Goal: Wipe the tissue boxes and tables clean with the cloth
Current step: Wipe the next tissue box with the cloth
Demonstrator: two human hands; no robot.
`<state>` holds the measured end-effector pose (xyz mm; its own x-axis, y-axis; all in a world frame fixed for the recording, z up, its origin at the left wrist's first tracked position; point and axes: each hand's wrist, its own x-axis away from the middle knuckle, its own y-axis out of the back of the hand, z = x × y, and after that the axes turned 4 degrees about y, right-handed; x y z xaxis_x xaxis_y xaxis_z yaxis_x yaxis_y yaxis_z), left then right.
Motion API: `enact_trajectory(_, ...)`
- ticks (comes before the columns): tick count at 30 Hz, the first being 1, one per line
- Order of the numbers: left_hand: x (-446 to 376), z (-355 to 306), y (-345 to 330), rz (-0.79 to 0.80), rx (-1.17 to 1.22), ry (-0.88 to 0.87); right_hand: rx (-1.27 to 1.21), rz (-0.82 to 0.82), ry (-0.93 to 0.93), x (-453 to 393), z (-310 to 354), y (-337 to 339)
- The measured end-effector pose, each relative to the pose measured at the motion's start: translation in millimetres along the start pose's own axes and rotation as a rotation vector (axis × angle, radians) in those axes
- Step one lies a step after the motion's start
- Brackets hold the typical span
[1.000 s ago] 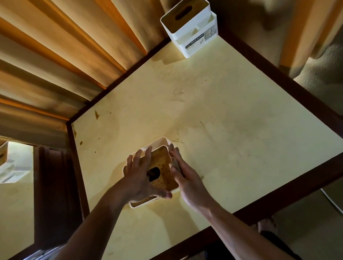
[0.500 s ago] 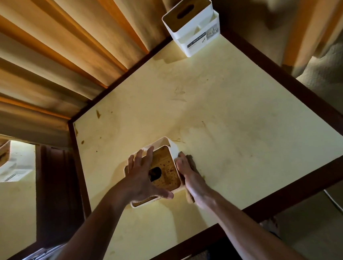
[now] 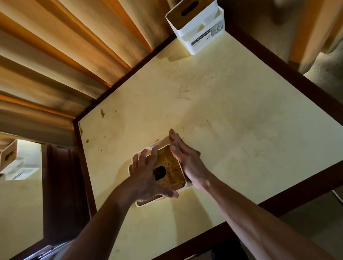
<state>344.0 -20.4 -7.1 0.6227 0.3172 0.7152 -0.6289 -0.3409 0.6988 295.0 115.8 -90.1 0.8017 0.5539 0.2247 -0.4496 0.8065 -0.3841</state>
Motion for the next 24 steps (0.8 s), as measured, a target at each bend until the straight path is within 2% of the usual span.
enact_trajectory(4, 1.6, -1.1, 0.2, 0.003, -0.003, -0.005, -0.107, 0.016, 0.052, 23.4, -5.4, -2.4)
enact_trajectory(9, 0.8, -1.3, -1.5, -0.014, 0.009, 0.0, -0.163, 0.0, 0.013, 53.4, -16.8, -9.7)
enact_trajectory(14, -1.1, 0.7, -3.0, -0.019, -0.004, -0.005, -0.072, -0.013, -0.057, 65.3, -26.1, -11.9)
enact_trajectory(18, -1.7, 2.2, -4.2, -0.022, -0.021, -0.01, 0.012, -0.083, -0.117, 58.5, -32.8, -14.4)
enact_trajectory(21, -2.6, 2.3, -4.3, -0.023, -0.015, -0.008, 0.035, -0.127, -0.17, 47.9, -31.8, -11.6)
enact_trajectory(24, -2.9, 1.7, -4.3, -0.024, -0.022, -0.01, 0.018, -0.106, -0.232, 32.8, -22.6, -4.8)
